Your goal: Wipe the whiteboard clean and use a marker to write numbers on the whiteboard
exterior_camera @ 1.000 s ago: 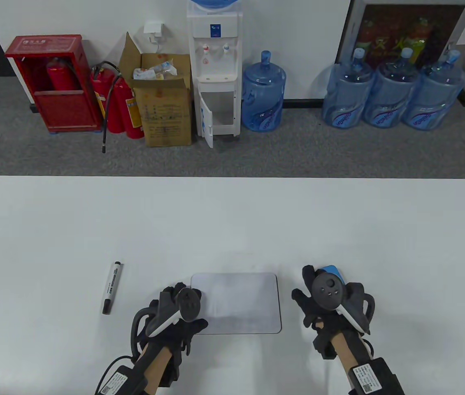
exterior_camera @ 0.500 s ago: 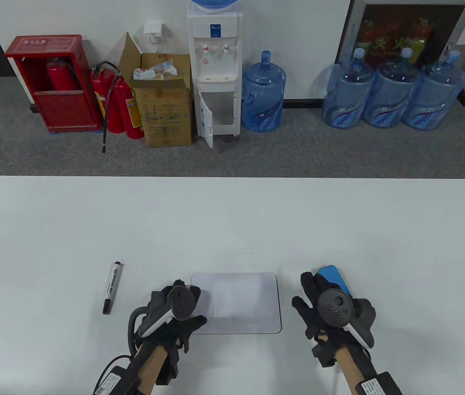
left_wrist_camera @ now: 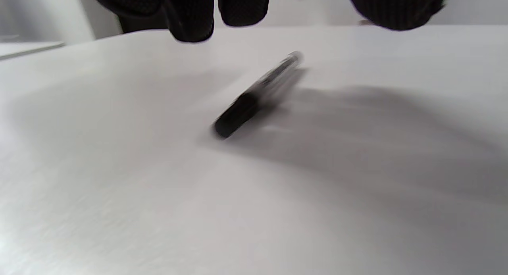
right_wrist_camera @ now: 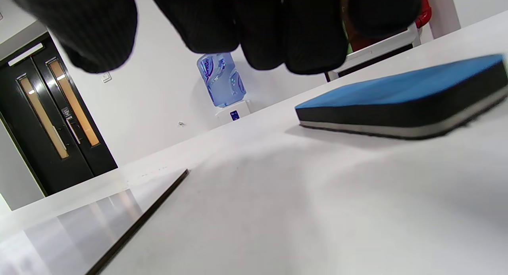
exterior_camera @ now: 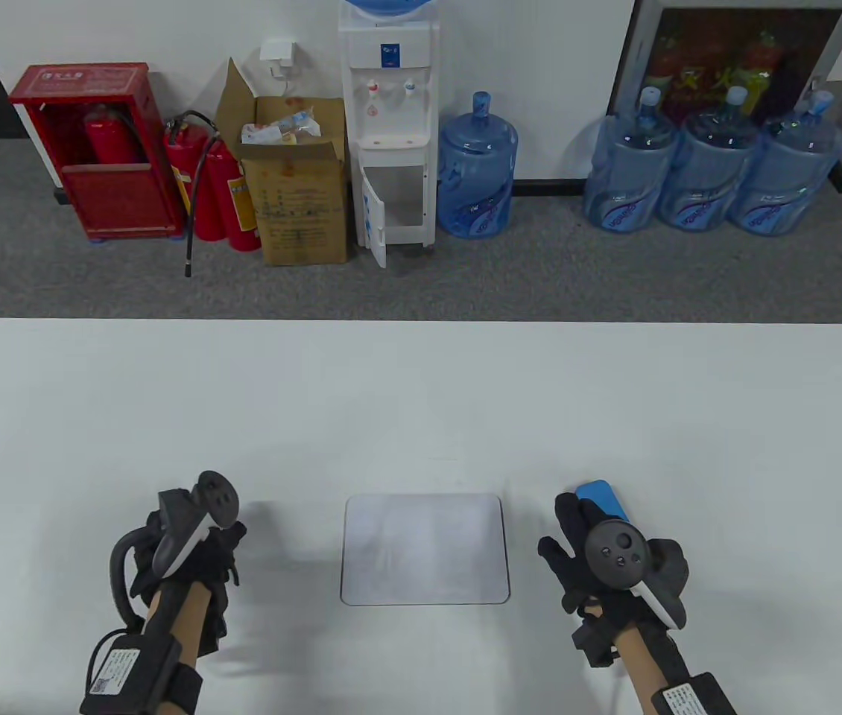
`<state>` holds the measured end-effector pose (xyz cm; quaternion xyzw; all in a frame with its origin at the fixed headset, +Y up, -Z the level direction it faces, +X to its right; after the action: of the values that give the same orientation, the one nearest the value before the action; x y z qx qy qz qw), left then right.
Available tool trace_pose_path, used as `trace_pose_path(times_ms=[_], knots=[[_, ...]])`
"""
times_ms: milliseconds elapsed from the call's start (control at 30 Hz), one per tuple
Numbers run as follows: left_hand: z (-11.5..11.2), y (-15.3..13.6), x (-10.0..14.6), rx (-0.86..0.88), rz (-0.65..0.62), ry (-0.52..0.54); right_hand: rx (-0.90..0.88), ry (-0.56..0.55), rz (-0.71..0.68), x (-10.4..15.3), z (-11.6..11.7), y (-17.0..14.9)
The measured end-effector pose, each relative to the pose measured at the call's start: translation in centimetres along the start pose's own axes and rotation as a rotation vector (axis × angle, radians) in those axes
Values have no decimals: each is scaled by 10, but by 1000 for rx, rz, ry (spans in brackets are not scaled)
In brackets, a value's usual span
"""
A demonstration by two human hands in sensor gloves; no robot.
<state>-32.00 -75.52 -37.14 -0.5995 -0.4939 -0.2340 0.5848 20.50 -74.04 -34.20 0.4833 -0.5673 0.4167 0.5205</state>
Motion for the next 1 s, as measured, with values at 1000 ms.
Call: trace_pose_path(times_ms=[1000], knots=[[10, 82, 50, 256, -407, 140, -172, 41, -33, -5, 8, -1]])
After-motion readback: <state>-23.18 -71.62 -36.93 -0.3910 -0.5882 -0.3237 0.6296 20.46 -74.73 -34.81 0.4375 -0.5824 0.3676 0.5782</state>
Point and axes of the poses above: the tracker on the back of each hand, its own y axis roughly to the thumb side, its own x axis roughly from the fingertips to the wrist, z = x × y, the point moved 4 cm from there along -x, roughly from the wrist to the fingertips, and after that the axes turned 13 degrees about x, right-handed, at the moved point
